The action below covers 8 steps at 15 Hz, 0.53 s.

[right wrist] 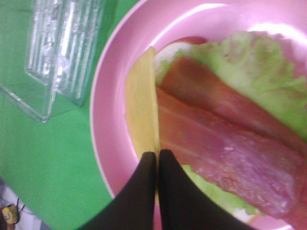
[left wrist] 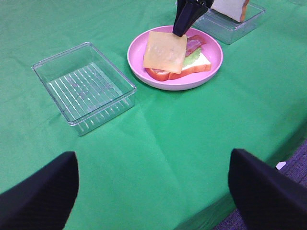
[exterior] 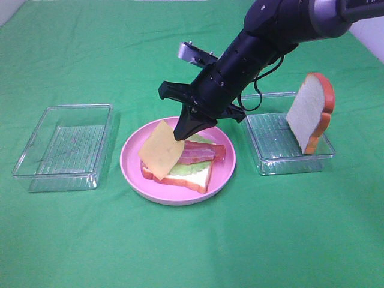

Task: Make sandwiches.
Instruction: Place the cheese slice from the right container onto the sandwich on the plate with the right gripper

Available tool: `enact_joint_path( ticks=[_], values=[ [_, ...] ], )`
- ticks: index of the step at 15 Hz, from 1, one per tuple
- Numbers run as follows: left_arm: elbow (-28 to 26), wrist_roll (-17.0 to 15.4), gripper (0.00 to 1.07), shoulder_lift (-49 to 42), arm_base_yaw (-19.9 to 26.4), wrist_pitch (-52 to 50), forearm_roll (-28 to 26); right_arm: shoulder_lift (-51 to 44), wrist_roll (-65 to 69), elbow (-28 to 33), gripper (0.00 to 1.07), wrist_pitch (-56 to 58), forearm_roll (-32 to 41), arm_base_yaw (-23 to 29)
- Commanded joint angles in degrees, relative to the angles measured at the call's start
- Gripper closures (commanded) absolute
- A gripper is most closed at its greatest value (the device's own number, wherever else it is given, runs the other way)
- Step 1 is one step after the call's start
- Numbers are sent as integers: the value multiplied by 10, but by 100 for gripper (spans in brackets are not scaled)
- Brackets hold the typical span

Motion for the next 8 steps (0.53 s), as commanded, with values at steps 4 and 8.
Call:
enact_joint_path(
  ticks=[4,8],
  values=[
    [1,-1,26,-4,-4,-5,-4,-18,76,0,42,-22,-108,-2],
    [1,-1,26,-4,-4,-5,-4,-85,111,0,41,-15,-208,-2]
  ],
)
